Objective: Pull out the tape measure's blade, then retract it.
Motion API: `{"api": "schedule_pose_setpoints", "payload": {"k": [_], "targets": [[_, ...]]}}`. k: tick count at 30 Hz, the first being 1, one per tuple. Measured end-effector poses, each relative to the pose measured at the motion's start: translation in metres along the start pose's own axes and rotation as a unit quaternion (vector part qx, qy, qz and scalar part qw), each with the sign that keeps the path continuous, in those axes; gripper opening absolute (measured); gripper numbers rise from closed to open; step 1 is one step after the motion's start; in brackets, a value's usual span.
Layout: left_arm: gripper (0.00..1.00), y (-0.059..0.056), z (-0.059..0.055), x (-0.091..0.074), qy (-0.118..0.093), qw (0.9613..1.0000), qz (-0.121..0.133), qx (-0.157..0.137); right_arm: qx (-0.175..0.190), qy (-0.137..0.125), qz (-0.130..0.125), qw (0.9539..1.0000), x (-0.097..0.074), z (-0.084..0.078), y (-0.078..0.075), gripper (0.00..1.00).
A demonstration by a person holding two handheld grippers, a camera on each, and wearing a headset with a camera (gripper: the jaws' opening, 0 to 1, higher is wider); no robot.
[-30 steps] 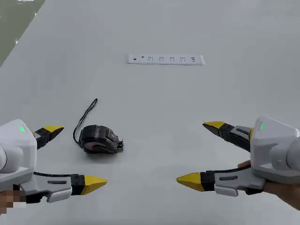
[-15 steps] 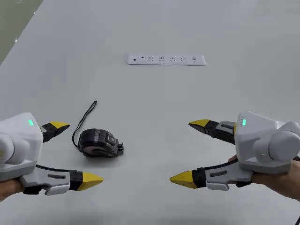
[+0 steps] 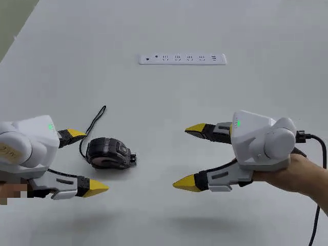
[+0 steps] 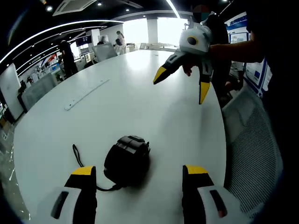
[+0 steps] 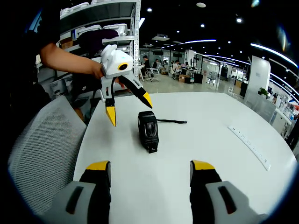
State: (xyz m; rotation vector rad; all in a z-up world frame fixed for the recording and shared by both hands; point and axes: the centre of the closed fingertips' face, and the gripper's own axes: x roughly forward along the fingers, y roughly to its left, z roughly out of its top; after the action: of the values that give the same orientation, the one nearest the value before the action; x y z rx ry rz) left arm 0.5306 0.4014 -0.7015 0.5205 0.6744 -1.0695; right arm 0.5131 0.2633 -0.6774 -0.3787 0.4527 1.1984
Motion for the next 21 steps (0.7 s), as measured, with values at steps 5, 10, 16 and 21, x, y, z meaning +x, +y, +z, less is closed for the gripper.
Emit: {"api": "schedule_pose_setpoints", "payload": {"k": [5, 10, 16, 21], "targets": [[0.64, 0.006, -0.005, 0.007, 0.017, 0.9996, -0.010, 0.020, -0.011, 0.001, 0.013, 0.9999, 0.013, 0.000, -0.003, 0.65], [0.59, 0.013, -0.010, 0.013, 0.036, 0.9982, -0.020, 0.043, -0.023, 0.001, 0.024, 0.9994, 0.028, 0.002, -0.007, 0.58], [0.54, 0.019, -0.015, 0.020, 0.054, 0.9957, -0.035, 0.067, -0.032, 0.007, 0.041, 0.9986, 0.047, 0.000, -0.008, 0.52], [0.48, 0.021, -0.017, 0.025, 0.062, 0.9939, -0.046, 0.078, -0.037, 0.012, 0.051, 0.9979, 0.062, -0.003, -0.010, 0.48]]}}
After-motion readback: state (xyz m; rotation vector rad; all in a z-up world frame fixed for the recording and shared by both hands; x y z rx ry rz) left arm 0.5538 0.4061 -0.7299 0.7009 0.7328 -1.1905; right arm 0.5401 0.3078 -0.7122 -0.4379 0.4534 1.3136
